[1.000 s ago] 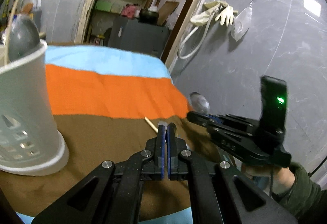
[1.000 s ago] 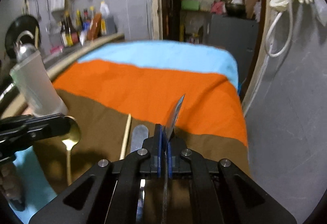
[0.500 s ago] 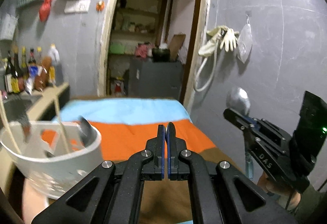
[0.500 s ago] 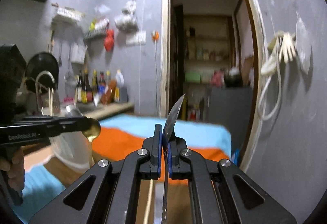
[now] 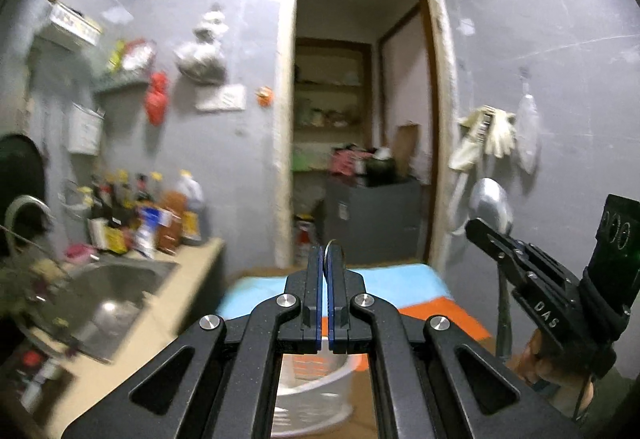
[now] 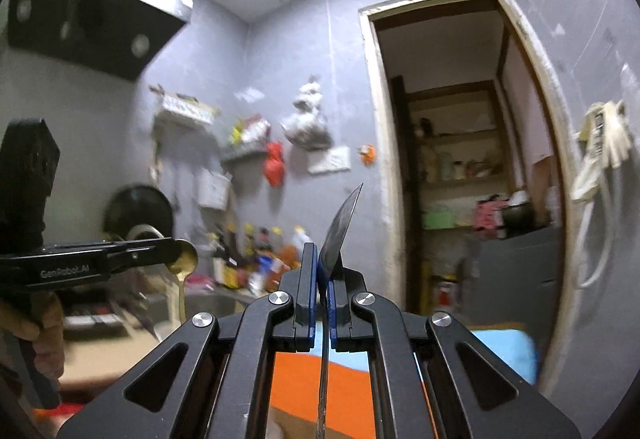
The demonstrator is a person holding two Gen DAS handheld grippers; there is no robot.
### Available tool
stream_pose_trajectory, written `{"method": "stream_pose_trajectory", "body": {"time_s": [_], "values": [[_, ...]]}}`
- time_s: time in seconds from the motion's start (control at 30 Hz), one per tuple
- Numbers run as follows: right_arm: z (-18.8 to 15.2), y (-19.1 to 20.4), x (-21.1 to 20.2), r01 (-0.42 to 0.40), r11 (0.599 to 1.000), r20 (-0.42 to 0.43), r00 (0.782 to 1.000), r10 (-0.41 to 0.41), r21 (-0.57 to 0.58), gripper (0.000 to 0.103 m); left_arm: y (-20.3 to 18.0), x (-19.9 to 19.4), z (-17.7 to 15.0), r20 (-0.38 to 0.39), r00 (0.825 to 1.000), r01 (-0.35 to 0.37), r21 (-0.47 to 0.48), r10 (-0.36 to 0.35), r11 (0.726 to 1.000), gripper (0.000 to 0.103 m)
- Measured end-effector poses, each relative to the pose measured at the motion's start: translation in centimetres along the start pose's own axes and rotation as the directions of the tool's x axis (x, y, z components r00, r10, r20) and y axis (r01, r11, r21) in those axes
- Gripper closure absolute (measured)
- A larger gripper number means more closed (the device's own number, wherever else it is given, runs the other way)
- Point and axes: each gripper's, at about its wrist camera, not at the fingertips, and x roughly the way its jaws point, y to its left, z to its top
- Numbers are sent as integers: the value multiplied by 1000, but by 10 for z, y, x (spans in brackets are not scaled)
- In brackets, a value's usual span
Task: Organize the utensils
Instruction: 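Lift the gold spoon and knife with both grippers and carry them over the caddy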
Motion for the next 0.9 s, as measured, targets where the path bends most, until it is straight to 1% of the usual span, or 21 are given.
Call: {"method": "stream_pose_trajectory", "body": {"time_s": [0.1, 0.17, 0.2, 0.23, 0.3, 0.33, 0.4, 0.5, 0.57, 0.77, 0.9], "values": [[3, 12, 18, -71, 997, 43, 997, 69, 37, 101, 22, -9, 6, 20, 997, -79, 8, 79, 997, 103], [5, 19, 28, -111, 992, 68, 992, 107, 61, 101, 40, -12, 8, 32, 990, -140, 6, 140, 990, 103], [5, 20, 33, -134, 988, 80, 989, 127, 83, 101, 48, -13, 7, 36, 987, -159, 4, 158, 987, 103], [5, 21, 39, -156, 982, 91, 985, 146, 109, 101, 56, -13, 7, 43, 980, -194, 5, 194, 981, 103], [4, 23, 53, -189, 969, 105, 979, 174, 162, 101, 68, -11, 4, 51, 971, -235, 9, 234, 972, 103], [3, 24, 57, -196, 964, 109, 978, 178, 178, 101, 74, -9, 1, 55, 964, -263, 12, 262, 965, 103], [-1, 24, 69, -201, 955, 110, 977, 180, 219, 101, 83, -3, -5, 61, 954, -296, 13, 295, 955, 103], [-7, 22, 80, -193, 944, 111, 979, 169, 267, 101, 91, 10, -17, 60, 942, -331, 23, 329, 943, 103], [-11, 21, 86, -183, 939, 110, 981, 157, 290, 101, 95, 19, -25, 56, 939, -341, 31, 339, 940, 103], [-19, 25, 97, -131, 946, 99, 989, 106, 296, 100, 100, 41, -45, 37, 938, -345, 38, 343, 938, 103], [-24, 36, 97, -112, 959, 95, 991, 90, 262, 100, 103, 46, -52, 29, 941, -337, 32, 337, 941, 103]]}}
